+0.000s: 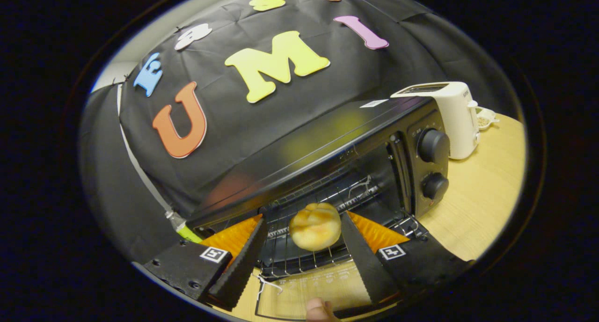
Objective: Open the toaster oven, put the food inside, and close the toaster oven door.
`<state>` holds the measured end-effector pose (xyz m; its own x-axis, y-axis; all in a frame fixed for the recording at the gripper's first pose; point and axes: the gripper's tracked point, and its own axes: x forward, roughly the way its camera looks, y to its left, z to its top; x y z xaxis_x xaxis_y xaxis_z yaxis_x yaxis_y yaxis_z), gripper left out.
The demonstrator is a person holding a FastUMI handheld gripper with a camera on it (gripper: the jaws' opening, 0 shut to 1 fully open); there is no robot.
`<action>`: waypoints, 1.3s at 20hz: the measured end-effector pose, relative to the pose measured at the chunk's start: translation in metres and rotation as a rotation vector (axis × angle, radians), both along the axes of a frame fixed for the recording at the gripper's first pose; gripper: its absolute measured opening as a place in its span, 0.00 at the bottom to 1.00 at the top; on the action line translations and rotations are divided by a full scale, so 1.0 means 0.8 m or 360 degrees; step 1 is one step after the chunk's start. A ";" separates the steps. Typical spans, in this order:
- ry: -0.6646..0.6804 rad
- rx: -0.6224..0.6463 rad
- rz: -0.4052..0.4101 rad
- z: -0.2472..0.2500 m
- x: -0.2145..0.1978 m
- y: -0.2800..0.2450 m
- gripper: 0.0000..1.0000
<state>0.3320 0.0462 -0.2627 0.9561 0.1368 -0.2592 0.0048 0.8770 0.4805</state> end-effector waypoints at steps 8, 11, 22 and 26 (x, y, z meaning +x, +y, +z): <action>-0.0086 -0.0331 0.0033 0.038 -0.120 -0.005 1.00; -0.0077 -0.0574 0.0065 0.029 -0.150 -0.004 1.00; 0.0485 -0.0715 0.0135 -0.113 -0.195 -0.007 1.00; 0.0562 -0.0734 0.0150 -0.132 -0.187 -0.005 1.00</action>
<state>0.1826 0.0420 -0.3683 0.7903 0.0142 -0.6126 0.0072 0.9994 0.0325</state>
